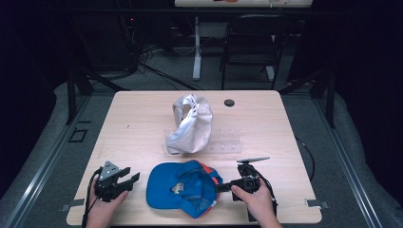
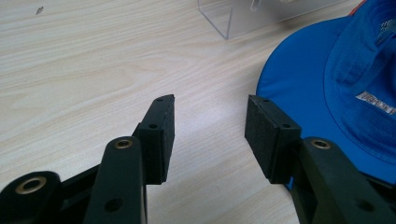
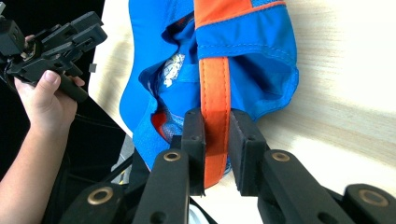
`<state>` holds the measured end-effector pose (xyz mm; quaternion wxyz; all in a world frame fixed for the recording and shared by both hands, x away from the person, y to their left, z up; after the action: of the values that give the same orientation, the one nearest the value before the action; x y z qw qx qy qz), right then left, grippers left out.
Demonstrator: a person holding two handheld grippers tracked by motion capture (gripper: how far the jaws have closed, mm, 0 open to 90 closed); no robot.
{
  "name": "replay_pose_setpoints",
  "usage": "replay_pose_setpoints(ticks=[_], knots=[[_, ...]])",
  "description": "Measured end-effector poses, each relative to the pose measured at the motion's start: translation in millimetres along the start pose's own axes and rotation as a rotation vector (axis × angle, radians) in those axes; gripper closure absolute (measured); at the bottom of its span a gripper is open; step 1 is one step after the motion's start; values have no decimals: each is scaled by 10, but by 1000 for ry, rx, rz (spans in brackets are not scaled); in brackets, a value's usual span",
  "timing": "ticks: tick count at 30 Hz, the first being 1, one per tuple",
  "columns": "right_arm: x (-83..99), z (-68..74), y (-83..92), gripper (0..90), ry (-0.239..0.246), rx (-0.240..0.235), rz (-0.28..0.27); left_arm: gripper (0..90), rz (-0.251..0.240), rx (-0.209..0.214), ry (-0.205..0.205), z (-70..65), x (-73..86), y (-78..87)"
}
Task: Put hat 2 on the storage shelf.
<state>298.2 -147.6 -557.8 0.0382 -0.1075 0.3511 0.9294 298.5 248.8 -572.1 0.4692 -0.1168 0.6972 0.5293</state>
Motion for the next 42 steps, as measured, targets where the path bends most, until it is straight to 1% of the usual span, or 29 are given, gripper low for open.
replay_pose_setpoints(ticks=[1,3,4,6,7,8,9,10,11,12,13,14,15,16,17,18,19,20,21,22,24,29,32,34,35,36,39,40,42], knots=[[-11,12,8,780,9,2,8,528,2,0,2,-1,-1,-1],[-36,50,32,780,15,9,29,528,-1,1,-3,-2,-6,-6],[-51,70,41,780,14,19,32,528,-3,2,1,-8,-8,-9],[-85,99,65,780,4,-8,52,528,-1,3,-4,-12,-10,-13],[-101,127,78,780,-18,4,48,528,4,5,-10,-12,-11,-13],[-129,134,104,780,-5,-4,58,528,3,5,-7,-17,-12,-18],[-147,149,116,780,-6,-25,67,528,4,6,-8,-18,-13,-19],[-171,155,157,780,11,36,80,529,4,6,-13,-16,-14,-20],[-179,171,155,780,-1,11,76,528,4,7,-13,-16,-14,-22],[-203,186,177,780,3,13,82,528,4,7,-13,-15,-14,-22],[-219,212,191,780,-8,12,78,528,5,7,-14,-13,-14,-21],[-237,226,212,780,-5,6,86,529,5,7,-10,-14,-13,-20],[-271,274,239,780,-7,-1,81,528,5,7,-9,-13,-12,-19],[-271,274,239,780,-7,-1,81,528,6,7,-9,-11,-12,-18],[-286,305,255,780,-13,7,82,529,4,6,-9,-10,-12,-20],[-303,328,271,780,-5,3,84,529,4,6,-9,-10,-12,-21],[-320,361,286,780,-4,14,84,529,4,7,-9,-11,-12,-21],[-340,384,322,780,15,48,100,529,7,7,-8,-13,-11,-19],[-353,423,324,780,2,20,89,529,6,8,-6,-15,-11,-20],[-389,476,373,780,11,20,100,530,5,9,-7,-15,-12,-20],[-403,495,393,780,12,20,102,531,5,9,-10,-14,-13,-21],[-480,620,529,780,-2,6,94,533,7,10,-10,-16,-12,-25],[-516,669,602,780,-13,-29,83,533,9,11,-9,-16,-10,-26],[-540,696,655,780,-22,-56,86,533,9,11,-8,-16,-9,-27],[-545,707,666,780,-32,-66,76,533,10,11,-8,-17,-9,-28],[-559,722,691,780,-42,-88,72,533,9,11,-9,-17,-9,-29],[-592,767,755,780,-57,-127,75,533,11,11,-7,-19,-8,-33],[-592,767,755,780,-57,-127,75,533,11,11,-7,-19,-8,-33],[-606,790,777,780,-64,-144,72,533,11,11,-6,-19,-8,-32]])
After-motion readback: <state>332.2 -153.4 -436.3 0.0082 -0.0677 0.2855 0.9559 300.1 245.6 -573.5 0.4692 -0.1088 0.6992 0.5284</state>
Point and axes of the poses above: each handheld gripper's, and its own axes: y roughly backward along the jaws, x roughly out of its underside, z roughly to its left, the point moved 3 cm from there along -y, roughly forward along the jaws, and after that the axes turned 4 degrees about -y, right-handed, at the moved point
